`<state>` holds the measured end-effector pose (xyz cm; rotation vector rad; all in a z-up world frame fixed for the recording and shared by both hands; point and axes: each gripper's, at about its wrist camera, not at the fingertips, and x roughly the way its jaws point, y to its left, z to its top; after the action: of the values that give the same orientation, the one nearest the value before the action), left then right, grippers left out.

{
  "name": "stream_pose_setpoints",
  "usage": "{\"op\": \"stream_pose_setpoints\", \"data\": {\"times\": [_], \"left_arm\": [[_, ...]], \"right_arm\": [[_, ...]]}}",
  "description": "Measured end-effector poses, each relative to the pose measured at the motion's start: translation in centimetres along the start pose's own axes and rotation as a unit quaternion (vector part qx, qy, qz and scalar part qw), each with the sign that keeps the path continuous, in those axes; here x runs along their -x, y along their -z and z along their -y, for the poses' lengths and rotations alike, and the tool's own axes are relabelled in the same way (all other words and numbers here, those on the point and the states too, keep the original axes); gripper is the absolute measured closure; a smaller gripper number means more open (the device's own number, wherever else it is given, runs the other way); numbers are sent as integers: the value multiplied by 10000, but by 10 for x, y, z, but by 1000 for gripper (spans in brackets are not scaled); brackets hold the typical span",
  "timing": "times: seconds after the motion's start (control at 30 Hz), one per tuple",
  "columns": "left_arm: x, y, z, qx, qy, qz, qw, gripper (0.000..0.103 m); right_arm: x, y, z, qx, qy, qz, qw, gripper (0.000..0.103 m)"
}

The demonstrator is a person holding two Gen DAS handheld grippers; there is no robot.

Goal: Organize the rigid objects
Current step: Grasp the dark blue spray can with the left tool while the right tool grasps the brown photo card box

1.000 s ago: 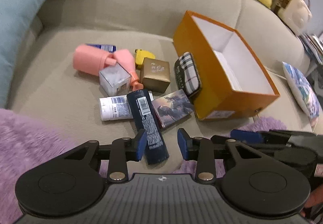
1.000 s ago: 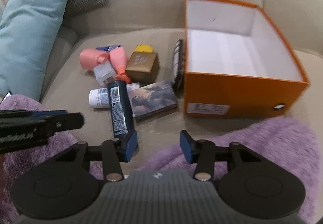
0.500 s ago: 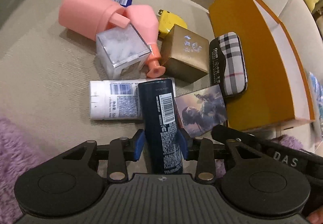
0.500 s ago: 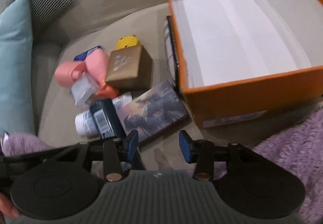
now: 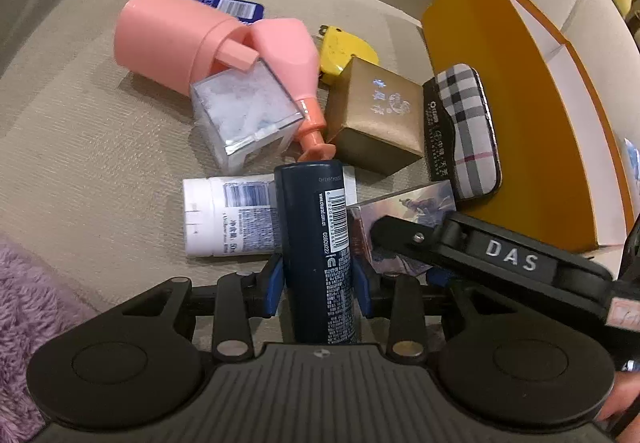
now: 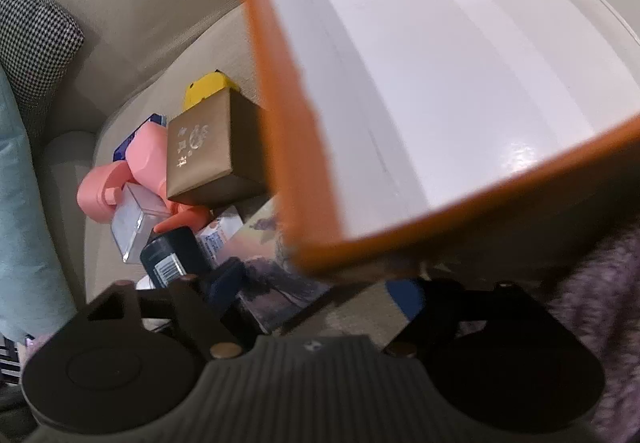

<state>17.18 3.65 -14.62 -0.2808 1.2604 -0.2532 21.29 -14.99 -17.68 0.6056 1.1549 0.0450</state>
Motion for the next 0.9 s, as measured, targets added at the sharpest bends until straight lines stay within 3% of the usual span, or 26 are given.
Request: {"op": "stream_pose_setpoints", "data": {"times": [0.07, 0.17, 0.2, 0.27, 0.33, 0.37, 0.53, 0.57, 0.63, 0.67, 0.87, 0.9], "left_arm": [[1, 1, -1, -3, 11, 10, 10000, 62], [3, 2, 1, -51, -74, 47, 9999, 62], [4, 3, 2, -55, -112, 69, 9999, 62], [9, 4, 0, -60, -188, 133, 9997, 62], [14, 6, -2, -44, -264, 198, 9994, 62], [17, 7, -3, -34, -300, 240, 9993, 62], [28, 9, -9, 44, -351, 429, 9985, 63], [31, 10, -9, 45, -346, 477, 9983, 63], [36, 10, -8, -49, -344, 591, 9976, 63], [38, 10, -7, -71, -334, 640, 9974, 63], [31, -4, -12, 97, -202, 654, 9976, 63], [32, -5, -14, 125, -169, 647, 9977, 63]], "right_arm": [[-1, 4, -5, 17, 53, 102, 9999, 19], [9, 7, -6, -32, -50, 225, 9997, 47], [12, 7, -5, -88, -146, 233, 9996, 60], [20, 9, -8, 8, -94, 331, 9994, 76], [27, 12, -14, 191, 11, 414, 9990, 100], [29, 12, -14, 245, -4, 428, 9988, 103], [34, 13, -9, 87, -131, 303, 9994, 99], [36, 12, -3, -55, -132, 244, 9996, 93], [32, 12, 4, -321, -67, 186, 9993, 58], [31, 10, 5, -437, -38, 205, 9988, 54], [14, 1, 3, -1055, 5, 337, 9938, 55], [10, 0, 3, -1169, -22, 357, 9925, 50]]}}
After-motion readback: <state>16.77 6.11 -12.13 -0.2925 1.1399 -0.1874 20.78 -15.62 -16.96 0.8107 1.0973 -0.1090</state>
